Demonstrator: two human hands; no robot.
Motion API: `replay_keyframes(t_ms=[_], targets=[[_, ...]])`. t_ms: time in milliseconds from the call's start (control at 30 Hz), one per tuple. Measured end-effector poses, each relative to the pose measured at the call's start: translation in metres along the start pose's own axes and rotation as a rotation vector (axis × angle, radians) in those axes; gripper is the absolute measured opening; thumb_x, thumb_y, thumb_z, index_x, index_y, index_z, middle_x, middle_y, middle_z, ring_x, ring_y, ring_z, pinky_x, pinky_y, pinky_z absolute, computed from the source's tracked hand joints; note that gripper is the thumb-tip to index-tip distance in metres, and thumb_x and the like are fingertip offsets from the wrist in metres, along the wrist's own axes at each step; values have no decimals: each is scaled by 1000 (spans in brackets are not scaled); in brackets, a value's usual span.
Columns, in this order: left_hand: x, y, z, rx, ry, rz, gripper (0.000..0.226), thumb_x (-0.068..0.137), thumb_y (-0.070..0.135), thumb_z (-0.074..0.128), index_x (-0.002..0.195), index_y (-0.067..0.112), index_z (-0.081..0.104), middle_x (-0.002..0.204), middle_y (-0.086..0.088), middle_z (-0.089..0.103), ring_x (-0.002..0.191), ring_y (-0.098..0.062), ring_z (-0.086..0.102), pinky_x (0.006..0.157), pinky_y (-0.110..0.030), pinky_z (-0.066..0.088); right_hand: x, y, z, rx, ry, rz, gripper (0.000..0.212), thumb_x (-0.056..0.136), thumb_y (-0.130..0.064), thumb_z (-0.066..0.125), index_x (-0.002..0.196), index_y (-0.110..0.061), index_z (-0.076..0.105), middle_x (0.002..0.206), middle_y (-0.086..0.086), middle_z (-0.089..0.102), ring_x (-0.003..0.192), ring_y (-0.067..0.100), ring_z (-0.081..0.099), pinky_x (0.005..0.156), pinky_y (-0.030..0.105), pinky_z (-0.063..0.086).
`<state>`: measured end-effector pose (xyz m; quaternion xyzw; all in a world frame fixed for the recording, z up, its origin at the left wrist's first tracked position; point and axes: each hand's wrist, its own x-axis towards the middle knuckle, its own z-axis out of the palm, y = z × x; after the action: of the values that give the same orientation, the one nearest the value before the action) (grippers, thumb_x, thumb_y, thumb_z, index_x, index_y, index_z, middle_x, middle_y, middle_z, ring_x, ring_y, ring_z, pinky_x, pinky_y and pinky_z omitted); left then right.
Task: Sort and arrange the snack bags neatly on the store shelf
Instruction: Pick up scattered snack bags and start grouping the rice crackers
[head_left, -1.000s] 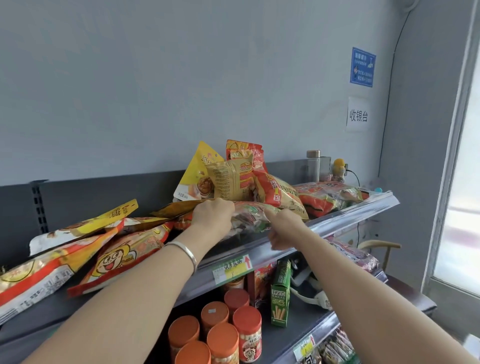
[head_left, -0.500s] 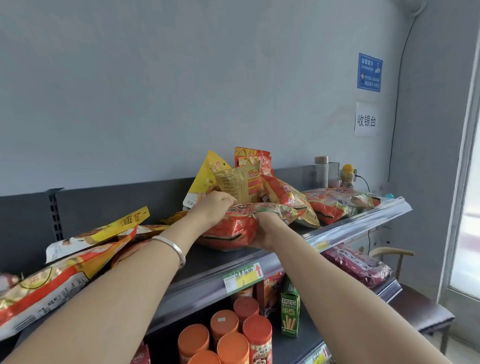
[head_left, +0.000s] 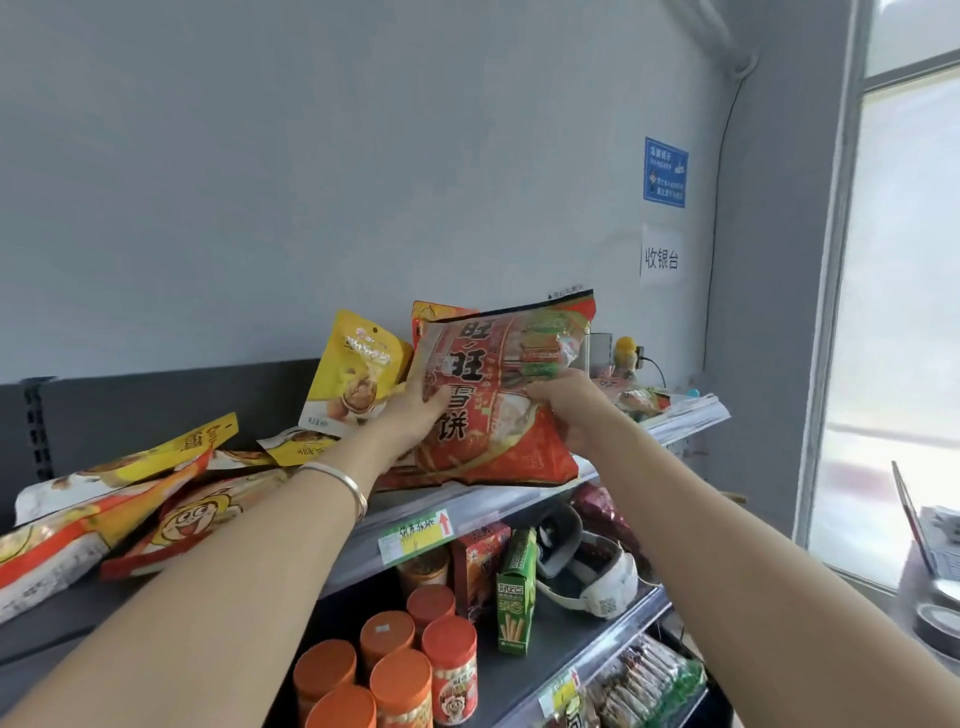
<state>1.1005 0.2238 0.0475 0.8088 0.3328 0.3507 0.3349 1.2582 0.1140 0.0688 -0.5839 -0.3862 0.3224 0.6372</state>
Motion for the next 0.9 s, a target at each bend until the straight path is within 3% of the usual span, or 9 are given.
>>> replay_keyframes(t_ms=[133, 267, 367, 433, 500, 533, 600, 767, 900], targets=[[-7, 2, -8, -17, 180, -53, 62, 95, 44, 44, 148, 22, 19, 146, -5, 39, 134, -27, 36, 107, -31, 30, -3, -2, -5, 72, 53, -33, 11, 96, -3, 51, 100, -8, 60, 89, 16, 68, 76, 30, 67, 76, 45, 56], [-20, -8, -41, -74, 275, -181, 79, 89, 61, 40, 150, 18, 15, 151, -7, 31, 137, -29, 32, 111, -38, 28, -10, -1, 16, 108, 23, -42, 11, 99, -12, 50, 93, -16, 59, 87, 9, 68, 76, 26, 67, 72, 41, 57], [-44, -16, -80, -194, 349, -218, 81, 86, 65, 43, 147, 15, 24, 148, -5, 35, 135, -28, 35, 110, -39, 26, -12, 0, 47, 106, -5, -68, 9, 99, -20, 50, 97, -20, 59, 88, 8, 70, 79, 25, 69, 79, 42, 57], [-66, -23, -109, -252, 375, -267, 92, 70, 79, 47, 140, 18, 39, 138, -8, 50, 124, -29, 49, 108, -45, 34, -18, -1, 78, 96, -48, -85, 9, 98, -25, 52, 96, -20, 59, 83, 7, 70, 73, 23, 68, 78, 40, 56], [-91, -33, -142, -246, 447, -246, 73, 75, 74, 49, 120, 17, 54, 116, -5, 64, 108, -26, 59, 99, -41, 42, -24, -1, 115, 111, -100, -101, 16, 98, -30, 53, 99, -16, 59, 79, 6, 68, 67, 21, 65, 72, 36, 56], [-104, -38, -159, -241, 501, -239, 63, 79, 70, 49, 114, 18, 53, 111, -3, 64, 104, -24, 60, 96, -39, 43, -29, -3, 136, 118, -126, -111, 18, 98, -32, 52, 99, -15, 57, 76, 5, 66, 64, 19, 63, 66, 32, 54], [-134, -45, -195, -197, 613, -277, 72, 72, 74, 50, 118, 19, 49, 115, -3, 62, 105, -25, 59, 95, -41, 44, -44, -6, 180, 127, -193, -138, 16, 100, -32, 48, 92, -17, 52, 72, 1, 61, 61, 14, 58, 54, 23, 48], [-222, -66, -284, -12, 865, -321, 63, 87, 60, 47, 135, 19, 39, 135, -6, 50, 122, -28, 48, 100, -43, 40, -91, -16, 299, 168, -391, -112, 22, 98, -37, 49, 103, -17, 57, 79, 1, 68, 66, 16, 66, 55, 27, 50], [-303, -77, -349, 173, 1016, -349, 69, 84, 66, 45, 137, 21, 38, 140, -4, 47, 126, -28, 46, 103, -49, 38, -142, -23, 384, 190, -602, -8, 35, 88, -47, 62, 106, -18, 58, 90, 7, 74, 76, 24, 72, 64, 34, 56]])
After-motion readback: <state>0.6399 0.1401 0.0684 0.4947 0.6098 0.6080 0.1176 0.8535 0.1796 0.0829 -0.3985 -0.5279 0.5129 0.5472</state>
